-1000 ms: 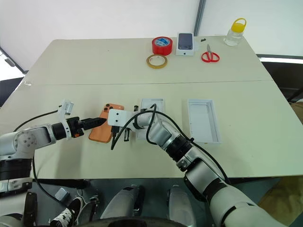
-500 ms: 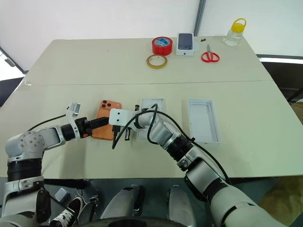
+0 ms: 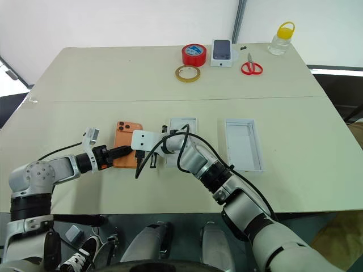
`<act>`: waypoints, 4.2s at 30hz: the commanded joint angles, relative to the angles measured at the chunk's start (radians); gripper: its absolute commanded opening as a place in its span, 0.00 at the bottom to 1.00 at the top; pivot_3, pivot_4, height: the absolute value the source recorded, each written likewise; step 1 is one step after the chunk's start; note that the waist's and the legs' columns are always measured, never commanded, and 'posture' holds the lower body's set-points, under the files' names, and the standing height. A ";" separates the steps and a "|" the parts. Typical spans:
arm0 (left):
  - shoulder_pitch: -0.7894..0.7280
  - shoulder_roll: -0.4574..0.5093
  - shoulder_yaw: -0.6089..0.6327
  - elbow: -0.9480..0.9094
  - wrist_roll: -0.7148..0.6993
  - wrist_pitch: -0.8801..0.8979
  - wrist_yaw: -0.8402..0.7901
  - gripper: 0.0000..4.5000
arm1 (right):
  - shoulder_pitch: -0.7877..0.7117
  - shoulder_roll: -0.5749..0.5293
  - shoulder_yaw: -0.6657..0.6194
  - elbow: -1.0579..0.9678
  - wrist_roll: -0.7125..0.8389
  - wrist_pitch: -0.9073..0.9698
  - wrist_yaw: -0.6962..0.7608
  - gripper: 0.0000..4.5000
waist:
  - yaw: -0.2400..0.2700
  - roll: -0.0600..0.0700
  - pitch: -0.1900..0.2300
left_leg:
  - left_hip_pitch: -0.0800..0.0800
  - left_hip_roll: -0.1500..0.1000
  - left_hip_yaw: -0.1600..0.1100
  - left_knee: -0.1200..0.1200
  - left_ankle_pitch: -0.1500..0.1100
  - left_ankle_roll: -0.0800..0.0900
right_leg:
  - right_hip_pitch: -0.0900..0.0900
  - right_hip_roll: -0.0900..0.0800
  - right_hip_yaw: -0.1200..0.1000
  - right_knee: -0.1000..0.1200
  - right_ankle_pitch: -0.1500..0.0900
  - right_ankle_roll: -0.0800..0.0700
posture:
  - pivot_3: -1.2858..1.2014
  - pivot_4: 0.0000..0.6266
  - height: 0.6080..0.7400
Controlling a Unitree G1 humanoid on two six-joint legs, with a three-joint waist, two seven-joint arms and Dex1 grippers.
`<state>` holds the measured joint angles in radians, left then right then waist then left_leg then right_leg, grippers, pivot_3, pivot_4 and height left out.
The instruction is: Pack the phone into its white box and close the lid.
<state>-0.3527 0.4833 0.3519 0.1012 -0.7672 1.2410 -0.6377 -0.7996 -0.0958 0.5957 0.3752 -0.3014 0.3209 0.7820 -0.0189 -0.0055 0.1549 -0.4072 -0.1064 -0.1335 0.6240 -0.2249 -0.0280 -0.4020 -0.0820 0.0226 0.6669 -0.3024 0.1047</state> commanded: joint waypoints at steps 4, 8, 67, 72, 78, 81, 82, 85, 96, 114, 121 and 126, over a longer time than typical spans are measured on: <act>0.022 -0.016 0.018 -0.020 -0.047 0.040 0.026 0.06 | 0.000 -0.004 -0.013 -0.012 -0.002 -0.006 -0.003 0.00 | -0.002 -0.001 0.000 | 0.001 0.000 0.000 0.000 0.000 0.000 | 0.001 0.000 0.000 0.000 0.000 0.000 | 0.52 0.24 1.00; 0.029 -0.021 0.033 -0.031 -0.073 0.050 0.027 0.06 | -0.002 0.005 -0.046 -0.023 0.031 -0.010 -0.003 0.00 | -0.002 -0.001 0.000 | 0.001 0.000 0.000 -0.001 0.000 0.000 | 0.000 0.000 0.000 0.000 0.000 0.000 | 0.52 0.24 1.00; 0.070 -0.112 0.172 -0.153 -0.369 -0.047 0.172 0.05 | 0.354 -0.470 -0.275 -0.388 0.434 -0.195 0.410 0.21 | 0.004 -0.008 0.005 | -0.002 0.001 0.000 -0.001 0.000 0.001 | 0.003 0.000 0.000 -0.002 0.000 0.000 | 0.52 0.24 1.00; 0.076 -0.109 0.167 -0.153 -0.380 -0.044 0.179 0.05 | 0.356 -0.472 -0.259 -0.370 0.403 -0.224 0.402 0.21 | 0.005 -0.008 0.005 | -0.002 0.002 0.000 -0.001 0.000 0.001 | 0.003 0.000 0.000 -0.002 0.000 0.000 | 0.52 0.24 1.00; 0.075 -0.108 0.160 -0.155 -0.380 -0.052 0.186 0.05 | 0.349 -0.478 -0.239 -0.333 0.359 -0.263 0.404 0.09 | 0.006 -0.008 0.005 | -0.002 0.001 0.000 -0.001 0.000 0.001 | 0.004 0.000 0.000 -0.002 0.000 0.000 | 0.52 0.24 1.00; 0.074 -0.105 0.157 -0.153 -0.387 -0.047 0.190 0.05 | 0.350 -0.473 -0.237 -0.333 0.354 -0.269 0.404 0.02 | 0.005 -0.008 0.005 | -0.002 0.002 0.000 -0.001 0.000 0.001 | 0.004 0.000 0.000 -0.002 0.000 0.000 | 0.52 0.24 1.00; 0.074 -0.105 0.156 -0.153 -0.387 -0.048 0.192 0.05 | 0.351 -0.472 -0.237 -0.340 0.360 -0.261 0.409 0.02 | 0.005 -0.008 0.005 | -0.002 0.002 0.000 -0.001 0.000 0.001 | 0.004 0.000 0.000 -0.002 0.000 0.000 | 0.52 0.24 1.00; 0.068 -0.108 0.158 -0.149 -0.395 -0.054 0.202 0.05 | 0.340 -0.446 -0.244 -0.372 0.384 -0.209 0.395 0.02 | 0.004 -0.008 0.005 | -0.002 0.002 0.000 -0.001 0.000 0.001 | 0.004 0.000 0.000 -0.002 0.000 0.000 | 0.52 0.24 1.00; 0.026 -0.129 0.173 -0.151 -0.477 -0.061 0.279 0.05 | 0.312 -0.267 -0.157 -0.442 0.296 -0.057 0.216 0.02 | 0.006 -0.008 0.005 | -0.002 0.001 0.000 -0.001 0.000 0.000 | 0.003 0.000 0.000 -0.002 0.000 0.000 | 0.52 0.24 1.00; -0.030 -0.192 0.002 -0.099 -0.425 -0.101 0.292 0.05 | 0.224 -0.370 -0.374 -0.357 0.490 0.024 0.310 0.62 | 0.006 -0.008 0.005 | -0.002 0.001 0.000 -0.001 -0.001 0.001 | 0.004 0.000 0.000 -0.002 0.000 0.000 | 0.52 0.24 1.00; -0.054 -0.192 -0.035 -0.042 -0.394 -0.099 0.267 0.05 | 0.222 -0.437 -0.416 -0.232 0.452 -0.093 0.280 0.62 | 0.000 -0.009 0.005 | -0.002 0.001 0.001 -0.001 0.000 0.000 | 0.003 0.000 0.000 -0.002 0.000 0.000 | 0.52 0.24 1.00; -0.064 -0.173 -0.050 -0.024 -0.384 -0.073 0.254 0.13 | 0.234 -0.434 -0.415 -0.232 0.446 -0.112 0.258 0.63 | 0.002 -0.009 0.005 | -0.002 0.001 0.001 -0.001 0.000 0.000 | 0.003 0.000 0.000 -0.001 0.000 0.000 | 0.52 0.24 1.00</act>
<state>-0.3990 0.3007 0.3009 0.0955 -1.1460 1.1668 -0.3564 -0.5637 -0.5295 0.2057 0.1636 0.1405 0.2298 1.0509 -0.0167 -0.0140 0.1602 -0.4093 -0.1051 -0.1328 0.6233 -0.2248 -0.0280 -0.3988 -0.0816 0.0226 0.6654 -0.3023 0.1043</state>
